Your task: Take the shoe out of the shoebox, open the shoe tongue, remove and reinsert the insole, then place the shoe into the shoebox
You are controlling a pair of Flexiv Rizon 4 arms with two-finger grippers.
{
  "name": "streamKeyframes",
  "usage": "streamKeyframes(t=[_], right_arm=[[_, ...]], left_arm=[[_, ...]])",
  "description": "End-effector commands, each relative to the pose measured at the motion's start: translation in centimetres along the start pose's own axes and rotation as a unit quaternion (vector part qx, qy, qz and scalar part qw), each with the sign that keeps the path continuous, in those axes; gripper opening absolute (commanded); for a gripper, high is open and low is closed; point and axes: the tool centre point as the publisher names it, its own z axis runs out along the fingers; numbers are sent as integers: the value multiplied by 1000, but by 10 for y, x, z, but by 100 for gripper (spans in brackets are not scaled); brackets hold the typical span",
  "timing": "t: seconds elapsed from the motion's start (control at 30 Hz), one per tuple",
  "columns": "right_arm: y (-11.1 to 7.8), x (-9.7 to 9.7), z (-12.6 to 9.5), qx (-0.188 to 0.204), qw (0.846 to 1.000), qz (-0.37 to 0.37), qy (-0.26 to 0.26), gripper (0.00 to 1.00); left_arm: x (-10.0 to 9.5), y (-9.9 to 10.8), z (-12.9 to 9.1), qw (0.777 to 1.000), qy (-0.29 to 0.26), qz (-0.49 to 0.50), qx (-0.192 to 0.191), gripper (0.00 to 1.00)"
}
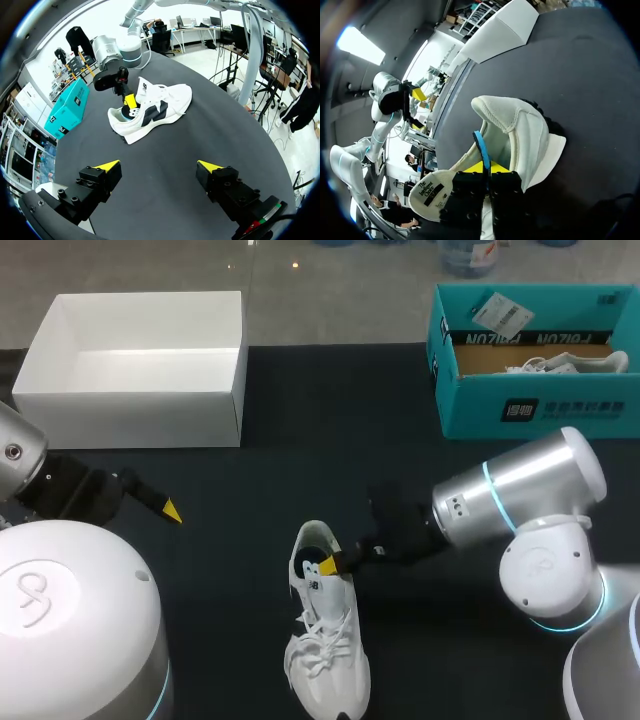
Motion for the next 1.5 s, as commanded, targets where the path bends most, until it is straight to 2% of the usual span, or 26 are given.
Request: streamKeyframes(t=[0.03, 0.07, 0.1, 0.13, 0.17, 0.53, 0.7, 0.97, 1.2, 1.37, 1.5], right_arm=[[-1, 3, 0, -3, 1000, 0, -7, 39], [0, 3, -2, -3, 1000, -1, -8, 46], [1, 3, -4, -5, 1000, -1, -10, 62], [2, 3, -5, -5, 1000, -2, -11, 89], [3, 3, -7, -6, 1000, -3, -14, 100], [26, 9, -21, -12, 999, -29, -31, 100], [39, 19, -24, -11, 998, -49, -35, 100], [49, 33, -26, -12, 997, -69, -40, 100], [60, 42, -47, -15, 995, -38, -91, 100], [54, 51, -57, -2, 988, 18, -156, 100], [45, 57, -63, 6, 976, 68, -206, 100]], left_arm=[[0, -1, 0, 1000, 0, 0, -2, 100], [0, -1, 0, 1000, 0, 0, -2, 100], [0, -1, 0, 1000, 0, 0, -2, 100], [0, -1, 0, 1000, 0, 0, -2, 100], [0, -1, 0, 1000, 0, 0, -2, 100], [0, -1, 0, 1000, 0, 0, -2, 100], [0, -1, 0, 1000, 0, 0, -2, 100], [0, -1, 0, 1000, 0, 0, -2, 100], [0, -1, 0, 1000, 0, 0, -2, 100], [0, -1, 0, 1000, 0, 0, -2, 100], [0, -1, 0, 1000, 0, 0, -2, 100]])
